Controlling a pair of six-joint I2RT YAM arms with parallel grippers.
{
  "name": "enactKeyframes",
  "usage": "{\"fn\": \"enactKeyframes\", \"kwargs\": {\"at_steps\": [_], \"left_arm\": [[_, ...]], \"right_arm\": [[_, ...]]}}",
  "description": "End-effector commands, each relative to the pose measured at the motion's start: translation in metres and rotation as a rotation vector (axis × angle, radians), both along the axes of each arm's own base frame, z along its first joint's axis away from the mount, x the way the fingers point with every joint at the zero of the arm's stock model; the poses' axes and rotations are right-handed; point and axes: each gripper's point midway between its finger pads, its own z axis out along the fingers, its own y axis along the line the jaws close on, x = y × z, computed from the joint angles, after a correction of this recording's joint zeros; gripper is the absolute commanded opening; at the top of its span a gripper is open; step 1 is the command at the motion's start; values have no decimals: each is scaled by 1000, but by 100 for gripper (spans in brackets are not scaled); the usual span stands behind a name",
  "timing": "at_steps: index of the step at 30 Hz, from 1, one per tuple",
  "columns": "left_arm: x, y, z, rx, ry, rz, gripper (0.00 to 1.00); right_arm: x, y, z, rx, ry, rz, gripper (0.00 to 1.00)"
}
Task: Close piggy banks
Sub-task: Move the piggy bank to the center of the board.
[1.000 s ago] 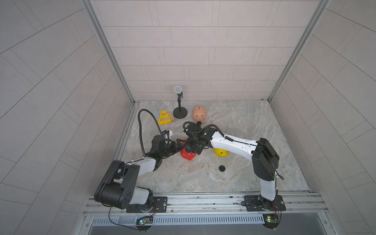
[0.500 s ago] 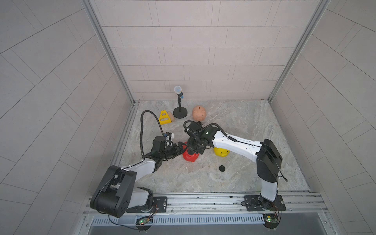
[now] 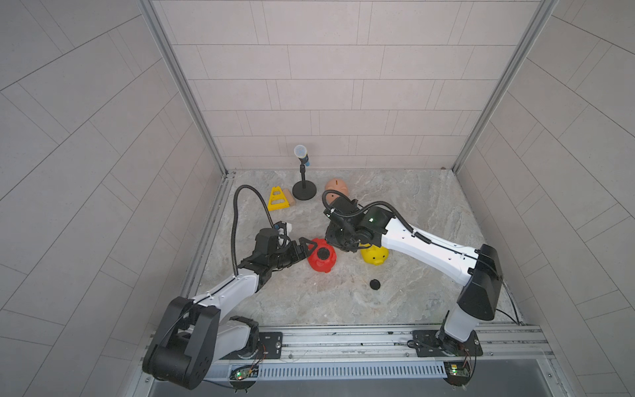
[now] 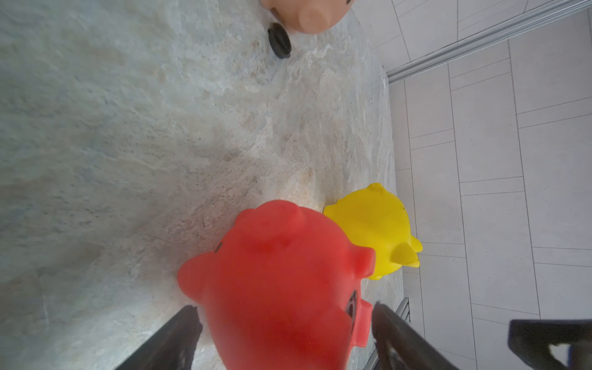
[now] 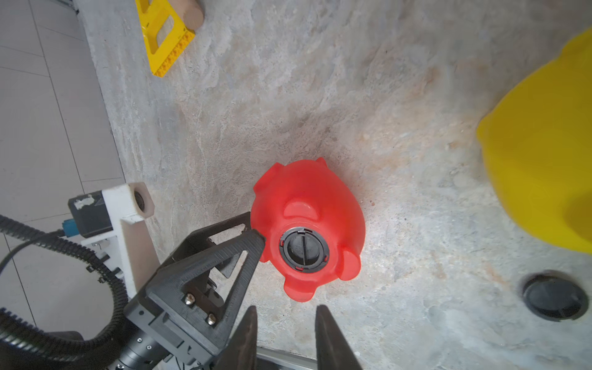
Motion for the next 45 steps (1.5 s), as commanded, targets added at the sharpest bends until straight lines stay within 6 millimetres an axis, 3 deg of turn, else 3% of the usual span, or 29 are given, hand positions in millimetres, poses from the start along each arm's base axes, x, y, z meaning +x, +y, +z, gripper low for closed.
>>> {"fn": "enactKeyframes", "kwargs": {"at_steps": [1,11,17,23,31,35,40,45], "left_arm": [[4,3,17,32,-41,14,91],[14,34,72,153,-149,159,93],[41,18,92,140,-172,109,93],[79,-5,100,148,-196,16,90],[140,-29,84,175,-166,-22,89],[162,-35,80,307,-151,-9,89],[194,-39,78,527,-147,63,89],[227,-47,73,681,-159,120,89]], "right_arm": [[2,-25,13,-80,-77,60,36],[42,-99,49,-100,-323,89,67],[78,-131,52,76,-429,98,72],[123,-139,39,252,-438,132,70],[172,-138,10,265,-416,166,70],[173,-145,-10,228,-388,162,69],[148,-167,-32,115,-349,138,70],[122,-184,-36,56,-363,107,70]]}}
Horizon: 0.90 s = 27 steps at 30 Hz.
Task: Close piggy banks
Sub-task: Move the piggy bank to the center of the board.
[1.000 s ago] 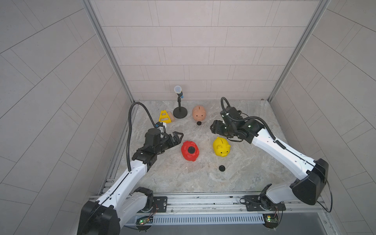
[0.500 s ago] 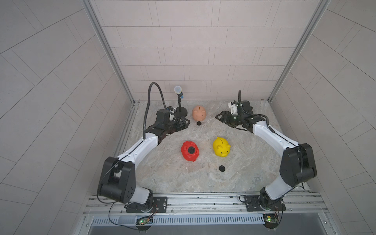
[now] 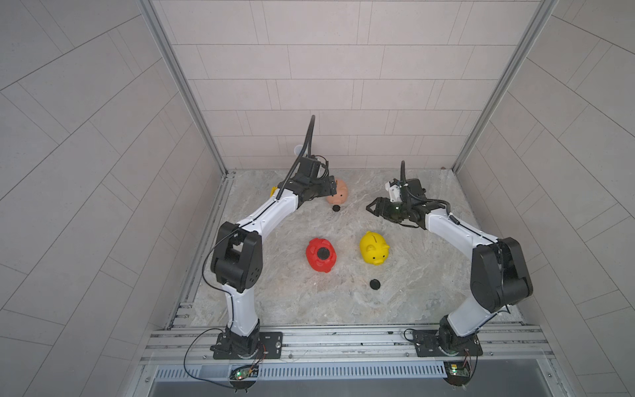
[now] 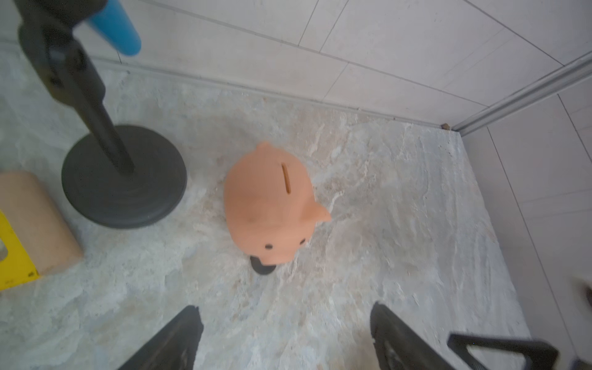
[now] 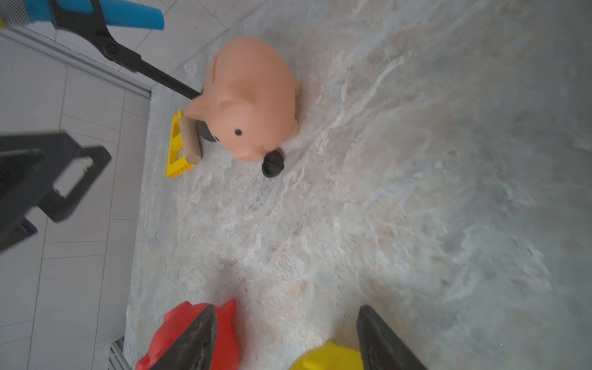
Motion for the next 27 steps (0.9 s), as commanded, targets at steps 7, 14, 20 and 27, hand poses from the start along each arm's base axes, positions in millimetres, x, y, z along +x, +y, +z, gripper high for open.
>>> {"fn": "enactKeyframes", "kwargs": {"at_steps": [7,14,20,27], "left_arm": [[41,-12,-24,272,-31,99,90],[62,-28,-41,308,-16,125,91],[79,-36,-51,331,-20,132,91],[90,-38,-69,357,-19,141,90]], "right_arm": [[-22,-26,18,-103,-100,-44,72],[-25,-24,14,-91,-85,-34,72],[-26,-23,12,-83,-75,-33,72],[-27,-23,9,-78,-63,-35,72]]}}
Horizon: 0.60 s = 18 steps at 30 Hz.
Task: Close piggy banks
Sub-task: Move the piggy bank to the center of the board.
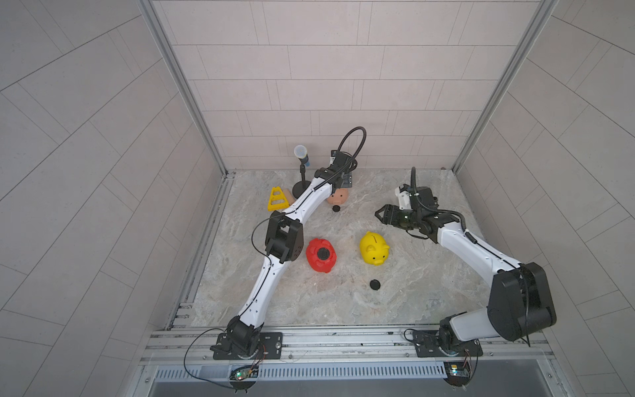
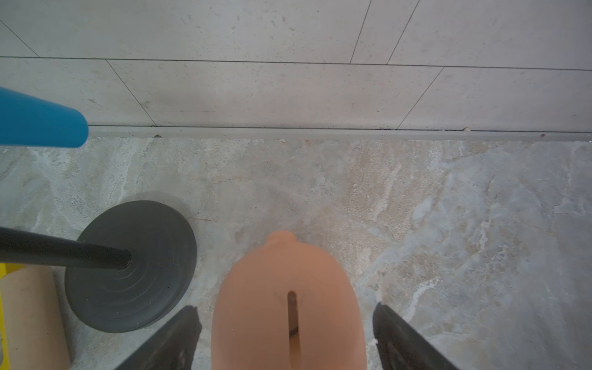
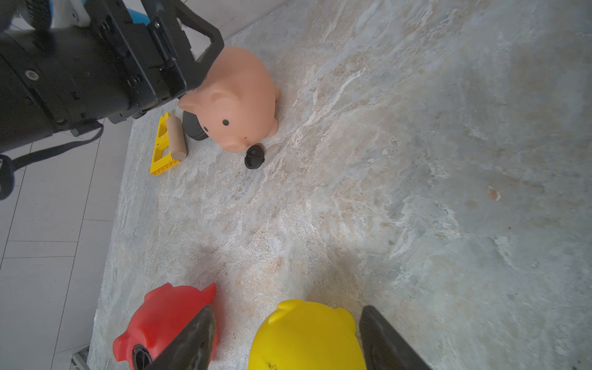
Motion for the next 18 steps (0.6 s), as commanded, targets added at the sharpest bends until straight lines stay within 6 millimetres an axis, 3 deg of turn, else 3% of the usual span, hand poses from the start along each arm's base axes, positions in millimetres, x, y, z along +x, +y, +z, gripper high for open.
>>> {"fn": "enactKeyframes", "kwargs": {"at_steps": [1,12,18], "left_arm": [[-1,2,-10,47,19,4,89],[-6,-3,-39,33,88,6,83],[-21,-2,-43,33,141,13,82]], "right_arm": [[-2,-1,-4,-4,7,4,73],[-2,2,-2,13,4,15,73],[-3,3,-2,24,7,18,73]]}}
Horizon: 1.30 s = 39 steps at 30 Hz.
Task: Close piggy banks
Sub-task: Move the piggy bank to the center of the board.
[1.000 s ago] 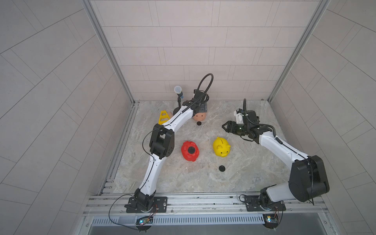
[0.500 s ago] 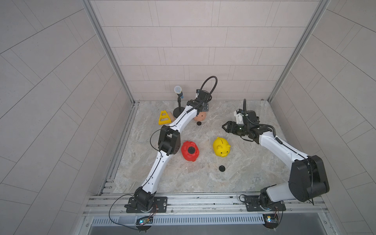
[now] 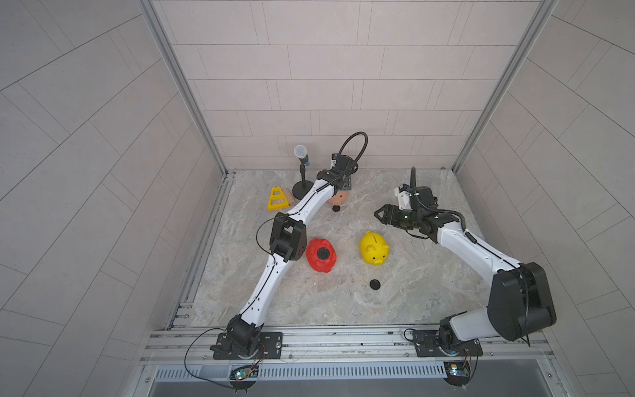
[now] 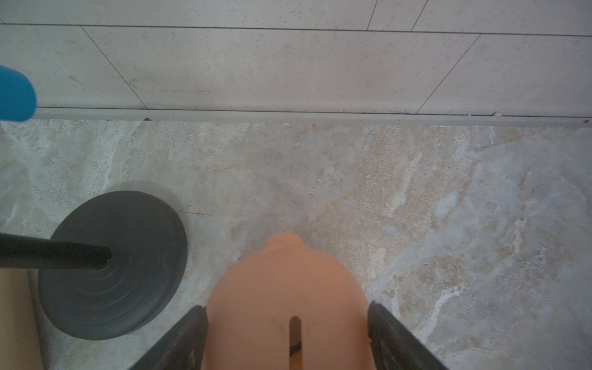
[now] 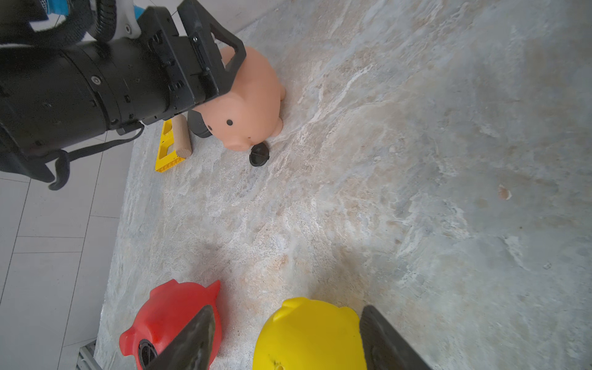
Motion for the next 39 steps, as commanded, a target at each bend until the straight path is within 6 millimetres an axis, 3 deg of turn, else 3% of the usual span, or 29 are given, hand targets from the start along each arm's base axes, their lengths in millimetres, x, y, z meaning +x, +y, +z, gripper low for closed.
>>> {"fn": "enactKeyframes", "kwargs": {"at_steps": [1,28,39], "left_arm": [[-25,-2,-20,21,112,-8,82],[-129,-11,-35,4,343,7,84],[-153,-16,-34,9,355,2,84]], "right_arm": [[-1,0,-3,8,2,3,73],[-15,-11,-1,-9,-17,-9,73],[-25,-18,-4,-30,-21,-19,72]]}}
